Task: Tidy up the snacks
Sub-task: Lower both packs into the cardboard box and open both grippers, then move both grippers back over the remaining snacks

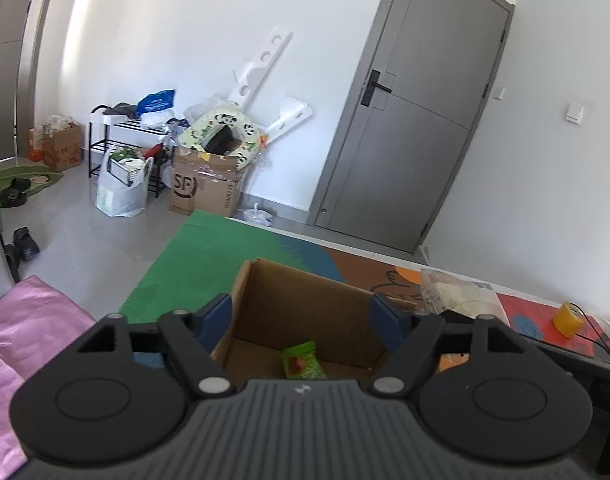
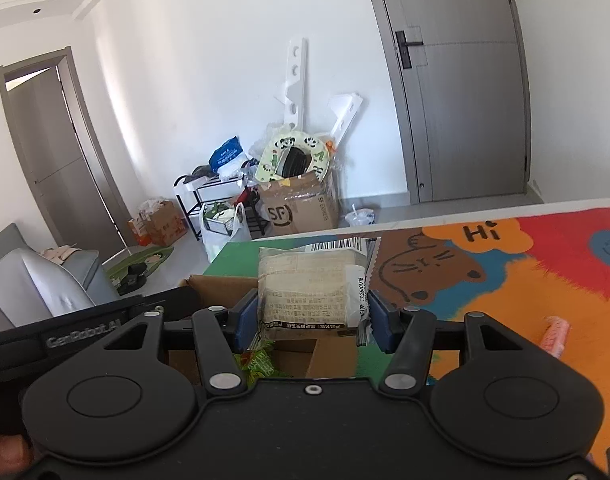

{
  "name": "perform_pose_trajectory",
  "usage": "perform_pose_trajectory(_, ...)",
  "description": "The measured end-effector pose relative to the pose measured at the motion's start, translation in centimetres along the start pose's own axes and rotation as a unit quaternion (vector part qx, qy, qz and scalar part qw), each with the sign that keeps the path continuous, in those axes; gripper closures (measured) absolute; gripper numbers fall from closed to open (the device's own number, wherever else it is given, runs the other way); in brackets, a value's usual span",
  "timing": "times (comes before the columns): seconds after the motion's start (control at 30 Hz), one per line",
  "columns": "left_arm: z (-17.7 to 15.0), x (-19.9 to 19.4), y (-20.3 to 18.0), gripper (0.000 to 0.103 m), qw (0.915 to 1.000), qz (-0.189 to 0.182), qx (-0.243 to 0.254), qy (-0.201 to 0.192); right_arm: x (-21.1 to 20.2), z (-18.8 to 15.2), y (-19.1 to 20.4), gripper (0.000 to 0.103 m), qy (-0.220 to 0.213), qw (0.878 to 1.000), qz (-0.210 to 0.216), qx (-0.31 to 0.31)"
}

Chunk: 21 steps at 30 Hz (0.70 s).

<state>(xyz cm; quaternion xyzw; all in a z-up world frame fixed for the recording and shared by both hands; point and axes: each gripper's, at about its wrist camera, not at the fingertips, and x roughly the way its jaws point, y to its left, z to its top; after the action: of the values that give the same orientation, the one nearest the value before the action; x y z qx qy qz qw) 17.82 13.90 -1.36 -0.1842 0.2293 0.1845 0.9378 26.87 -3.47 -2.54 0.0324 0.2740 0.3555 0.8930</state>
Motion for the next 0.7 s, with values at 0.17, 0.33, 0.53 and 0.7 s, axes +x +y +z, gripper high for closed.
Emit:
perform_pose_trajectory(0.17, 0.4, -0.5, 1.2, 0.026, 0.9998, 0.009, -0.018, -0.002, 0.7, 0.4, 0.5, 0.047, 0.004, 1.0, 0.007, 0.0)
perform_pose_trajectory(0.33, 0.8, -1.4, 2.2, 0.026, 0.9994, 0.02, -0.027, -0.01, 1.1, 0.8, 1.5, 0.04, 0.008, 1.0, 0.025, 0.0)
perform_pose_trajectory(0.53, 0.7, -2.1, 2.6, 0.026, 0.9989, 0.033, -0.031, -0.009, 0.1, 0.7, 1.3, 0.039, 0.003, 1.0, 0.018, 0.0)
perform_pose_trajectory(0.7, 0.2, -2.9, 1.7, 0.022, 0.9989, 0.041, -0.023, -0.01, -1.5, 0.0, -0.2, 0.039, 0.007, 1.0, 0.006, 0.01)
